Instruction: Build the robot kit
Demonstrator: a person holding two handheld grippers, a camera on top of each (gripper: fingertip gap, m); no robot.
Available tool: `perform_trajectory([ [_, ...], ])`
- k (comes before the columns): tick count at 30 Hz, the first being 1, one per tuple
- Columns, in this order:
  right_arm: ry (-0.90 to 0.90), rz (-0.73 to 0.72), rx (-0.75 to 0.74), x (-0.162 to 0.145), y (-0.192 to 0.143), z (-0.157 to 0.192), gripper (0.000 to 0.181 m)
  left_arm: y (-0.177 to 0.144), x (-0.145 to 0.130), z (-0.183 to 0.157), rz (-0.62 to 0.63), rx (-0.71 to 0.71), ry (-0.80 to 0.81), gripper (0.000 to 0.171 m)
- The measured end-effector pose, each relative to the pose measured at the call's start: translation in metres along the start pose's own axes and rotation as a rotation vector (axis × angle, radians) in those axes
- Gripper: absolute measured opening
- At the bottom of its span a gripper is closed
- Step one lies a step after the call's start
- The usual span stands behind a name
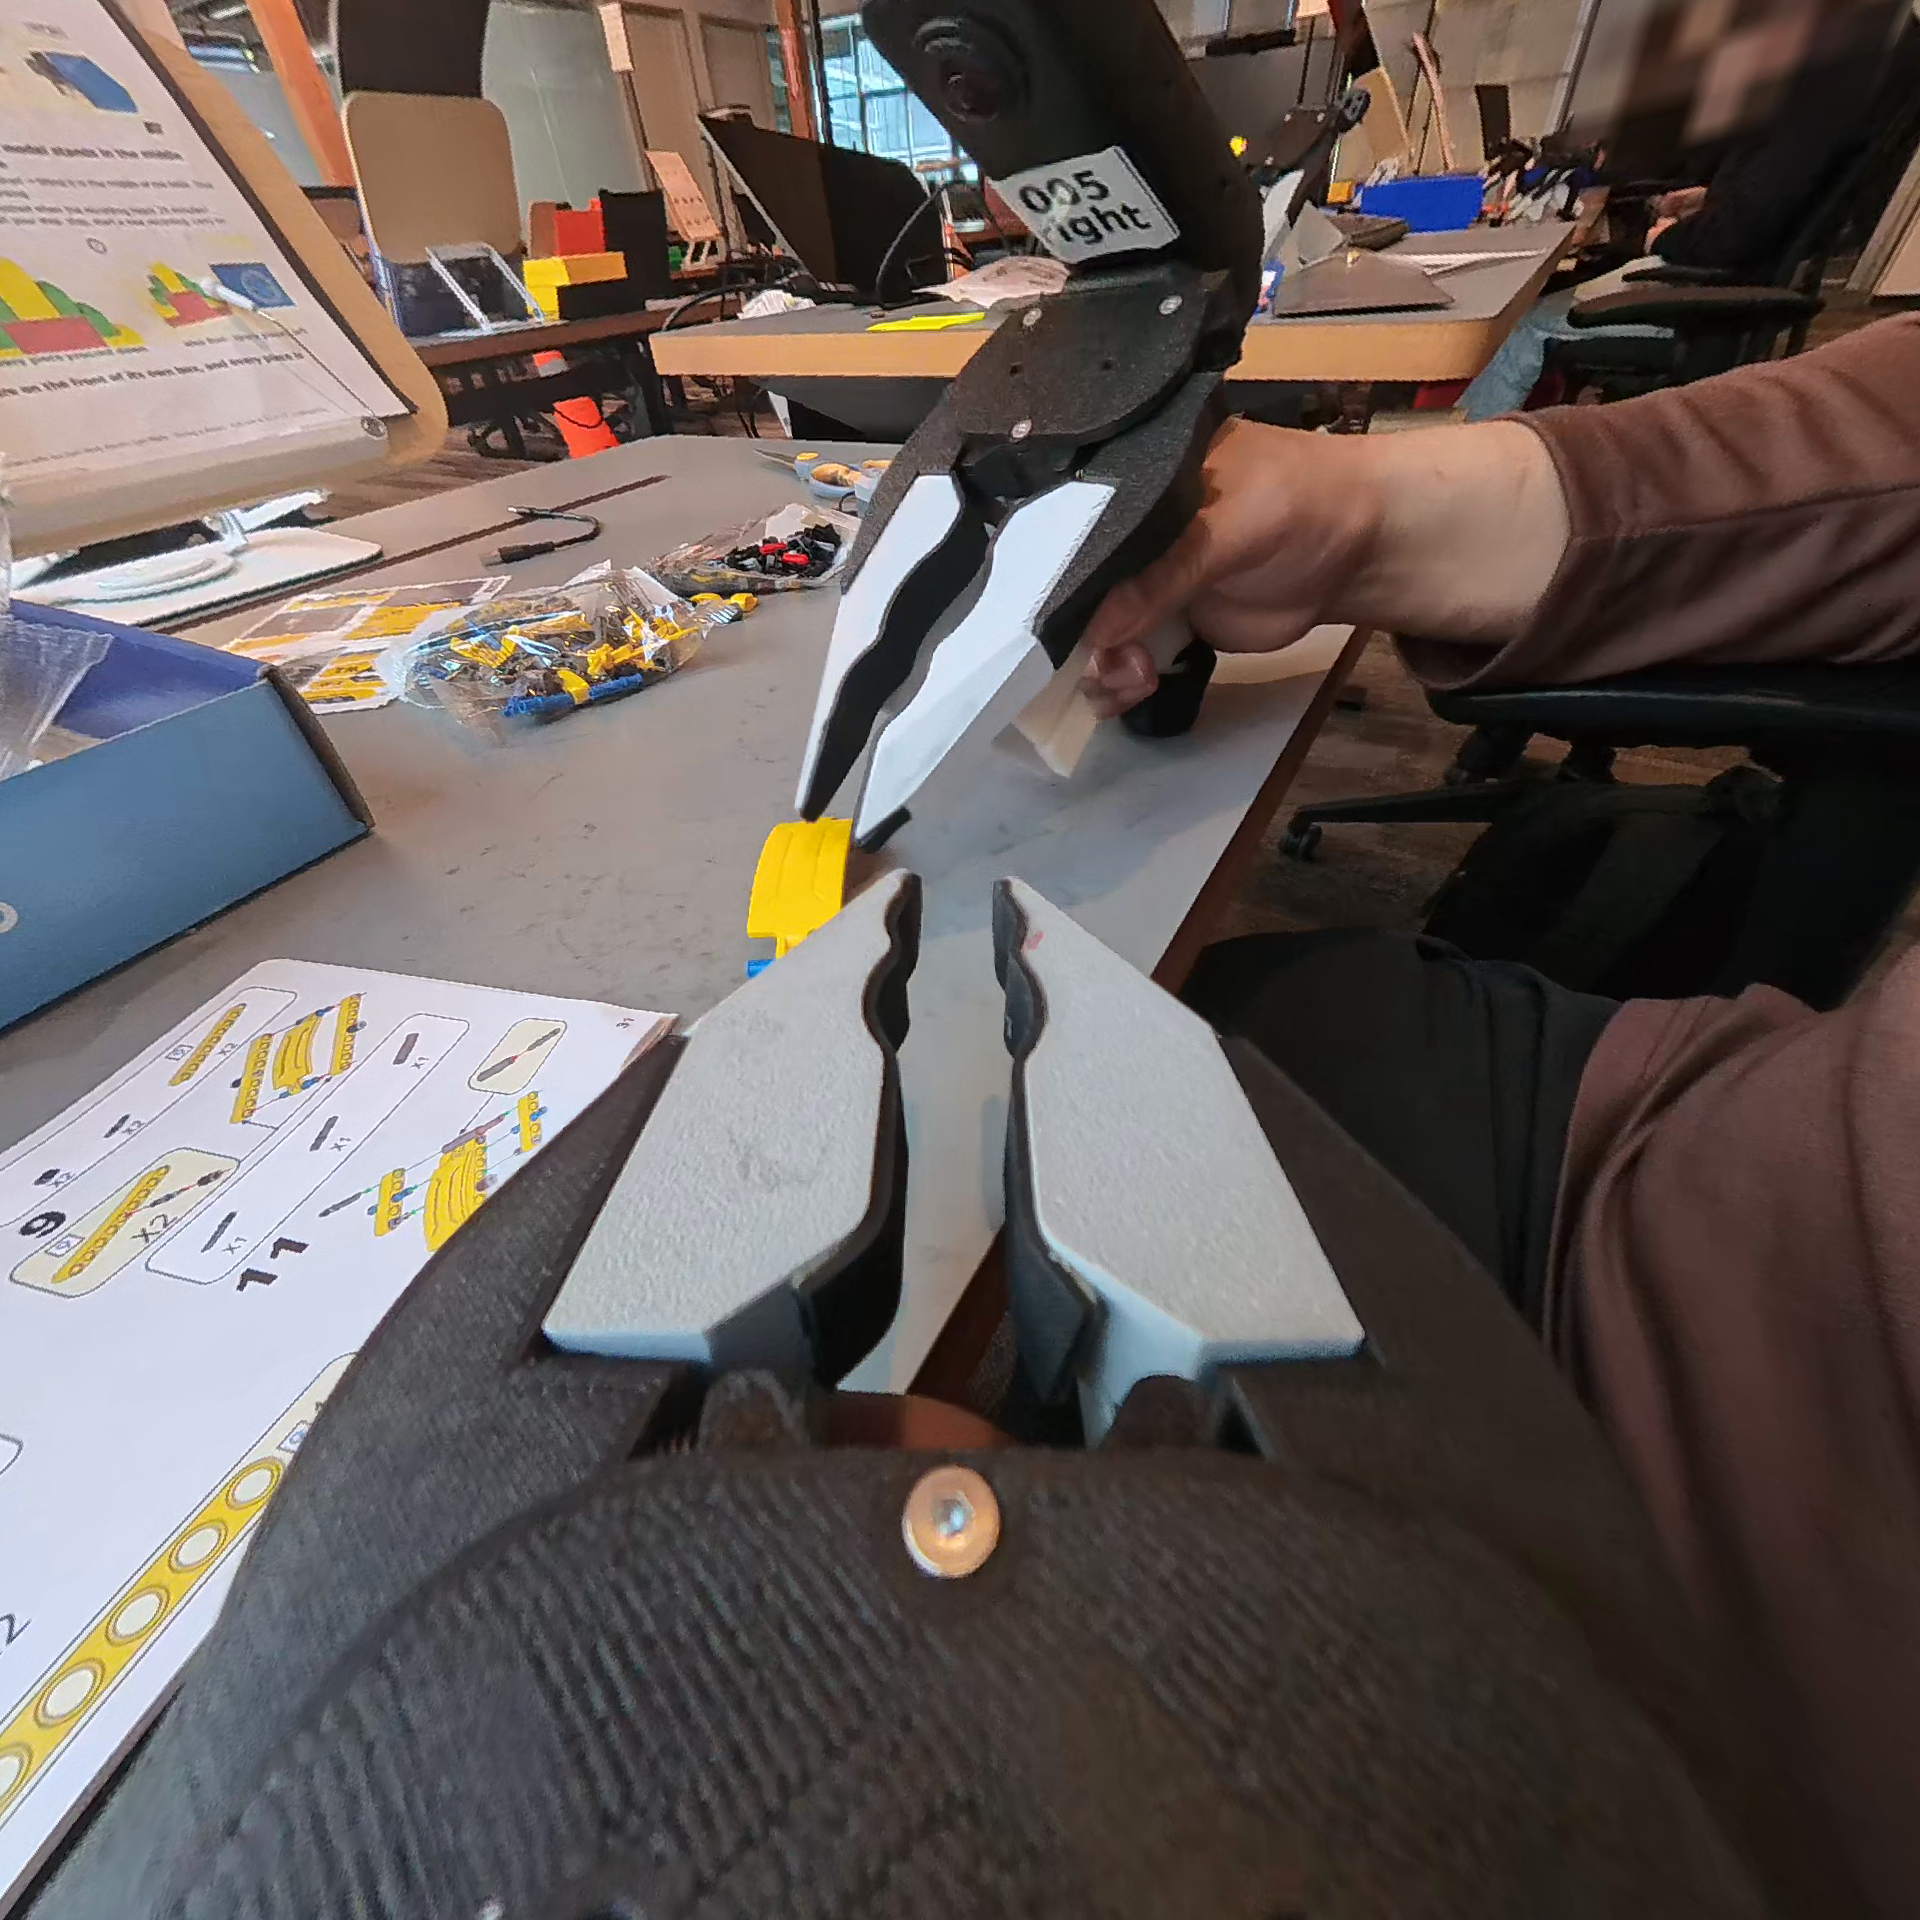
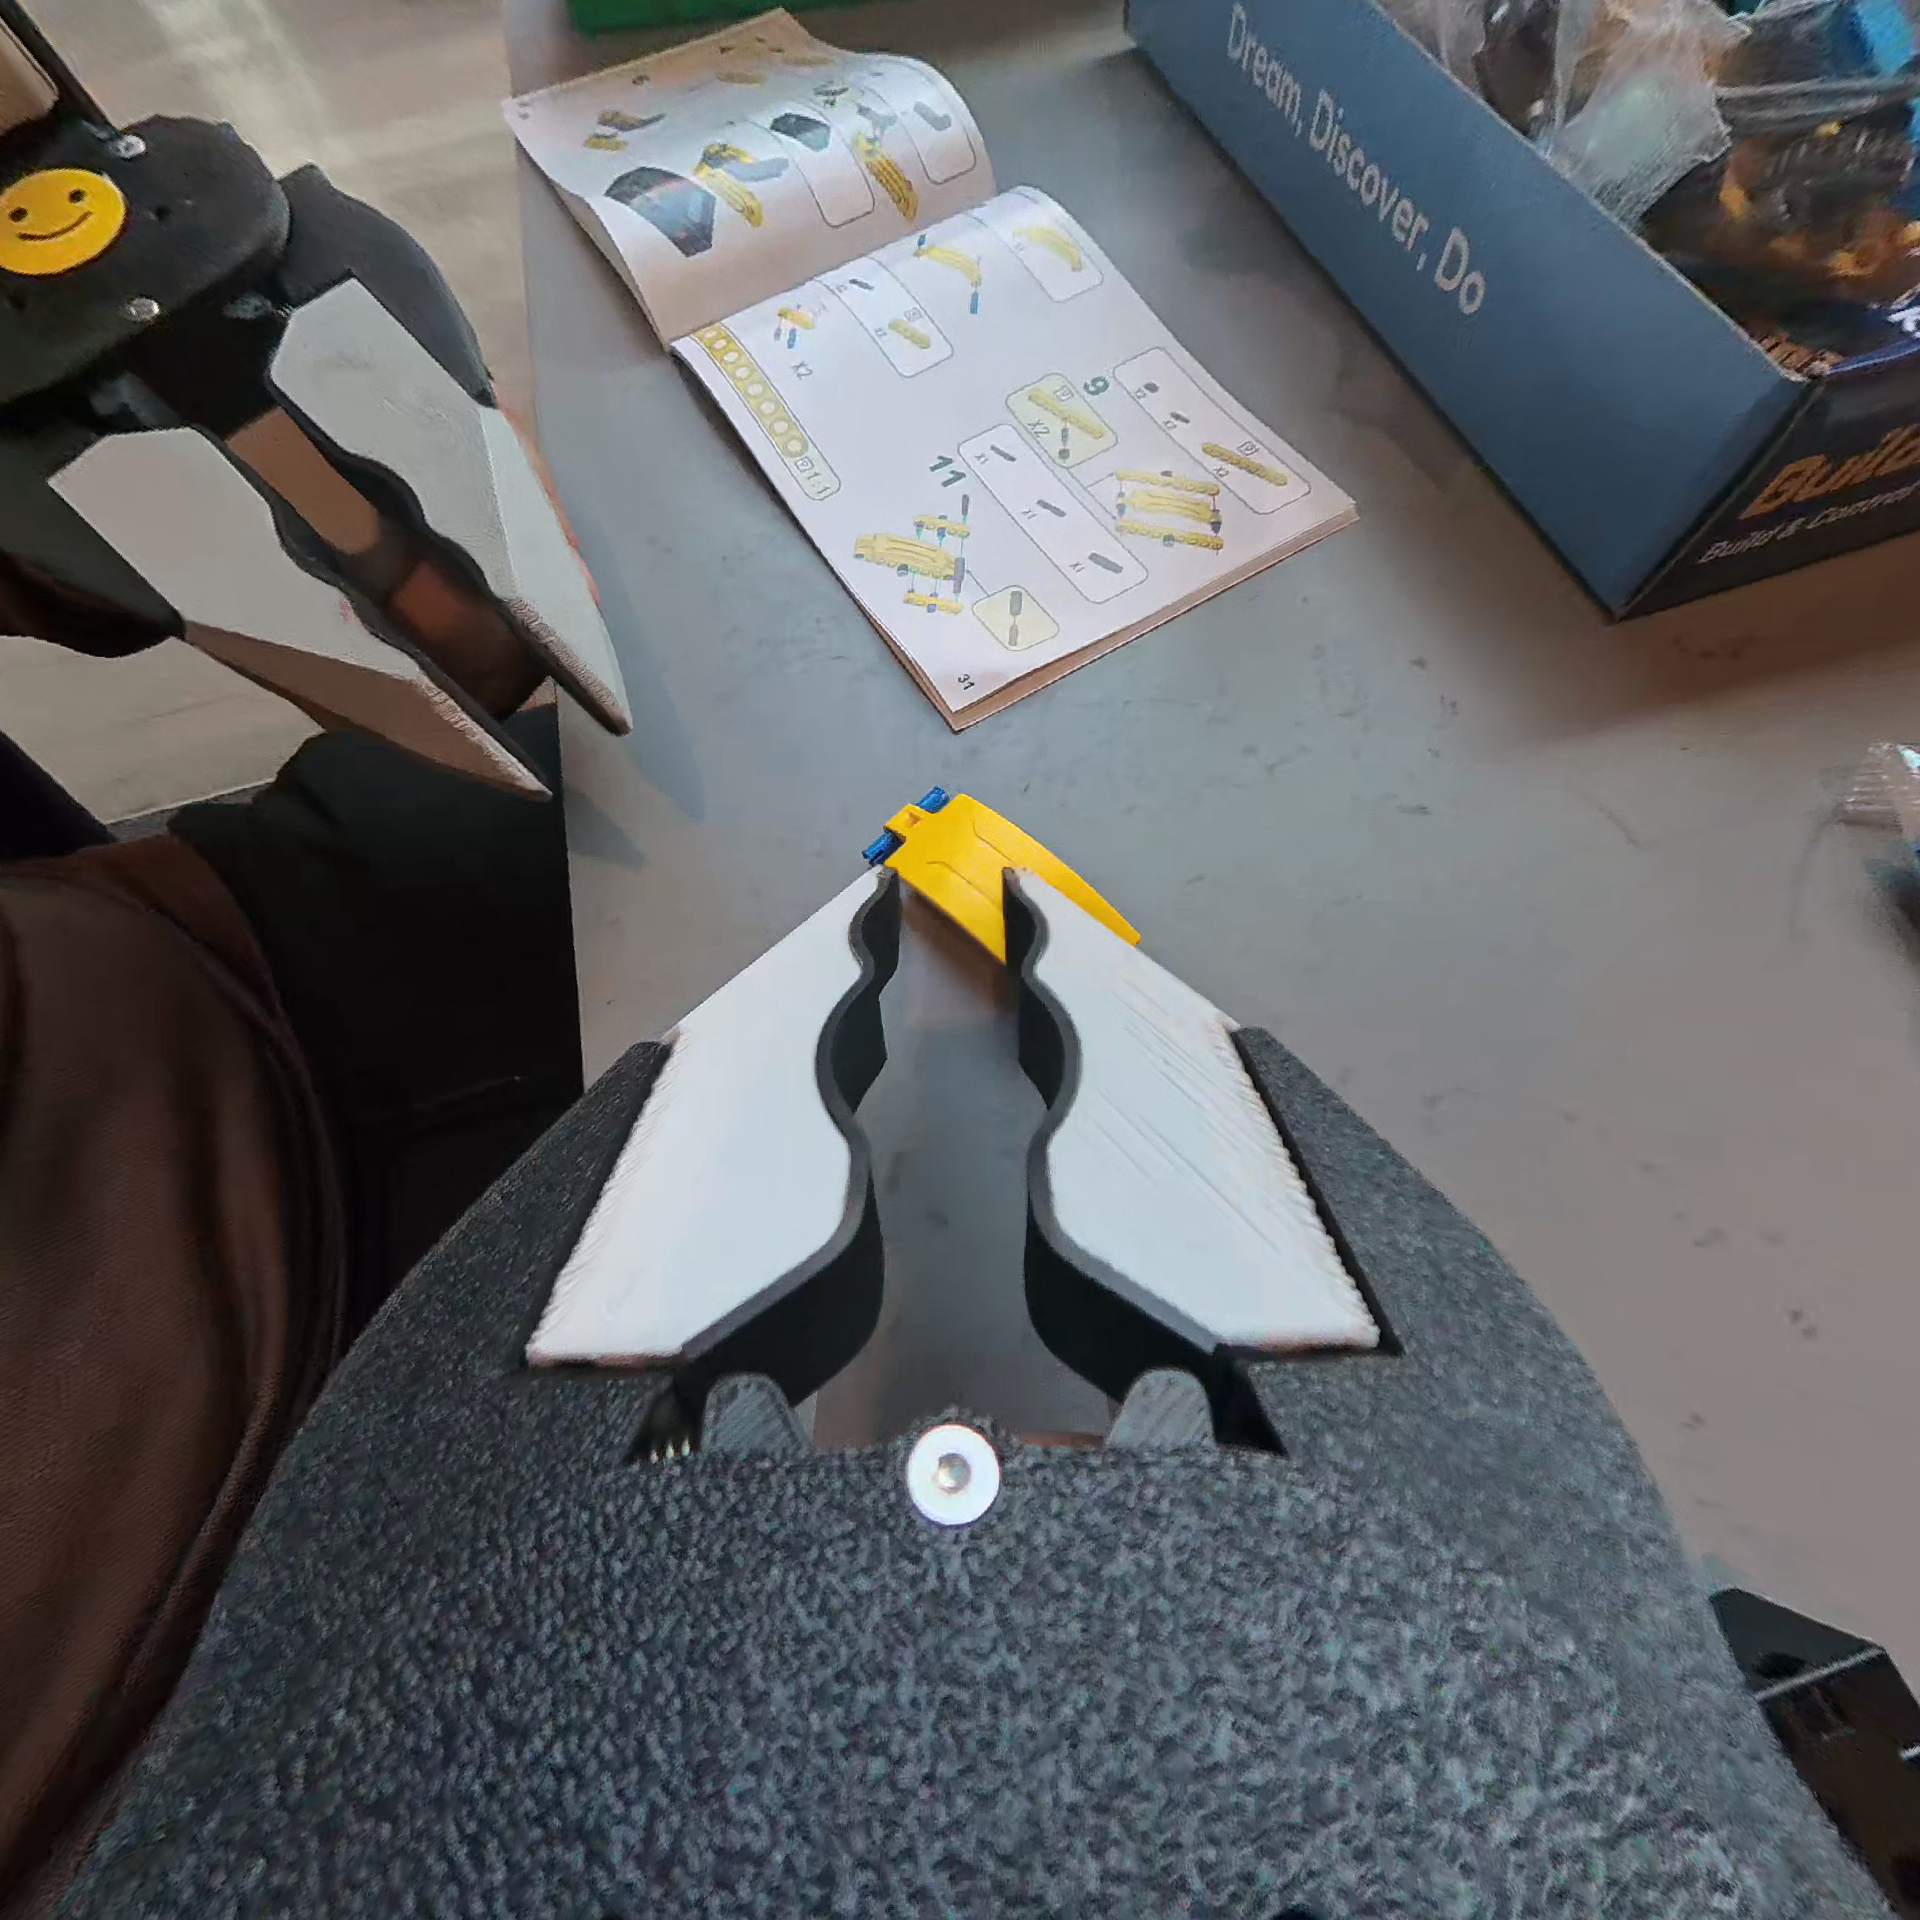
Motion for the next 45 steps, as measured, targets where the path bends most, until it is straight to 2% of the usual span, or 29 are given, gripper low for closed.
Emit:
perform_trajectory([
  [3, -0.007, 0.035, 0.003, -0.002, 0.004, 0.0, 0.031, 0.0, 0.0, 0.0, -0.002, 0.003, 0.008, 0.01],
  [17, 0.016, -0.005, -0.018, 0.003, 0.002, -0.007, 0.027, 0.0, 0.0, 0.0, -0.009, 0.01, 0.008, 0.009],
  [22, -0.011, 0.021, 0.015, 0.001, 0.005, -0.002, 0.027, 0.0, 0.0, 0.0, -0.011, 0.008, 0.008, 0.009],
  [25, -0.007, 0.058, -0.035, -0.002, 0.008, -0.007, 0.024, 0.0, 0.0, 0.0, -0.005, 0.003, 0.001, 0.011],
  [28, 0.04, 0.052, -0.147, -0.002, 0.005, -0.022, 0.023, 0.0, 0.0, 0.0, -0.006, 0.0, -0.003, 0.011],
  [31, 0.056, 0.027, -0.107, 0.0, 0.003, -0.021, 0.024, 0.0, 0.0, 0.0, -0.004, 0.001, 0.006, 0.011],
  [45, 0.029, 0.024, -0.152, 0.001, 0.002, -0.023, 0.023, -0.001, 0.0, -0.003, -0.01, -0.027, -0.001, 0.015],
])
Point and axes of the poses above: each gripper's, where its closed fingertips meet, y out along the fingers, x out of its top, z = x × y across the jaws, the point moved 4 cm from there along -y, back along the fingers, and after that the axes turned 7 degrees about x, right-handed, at the moved point
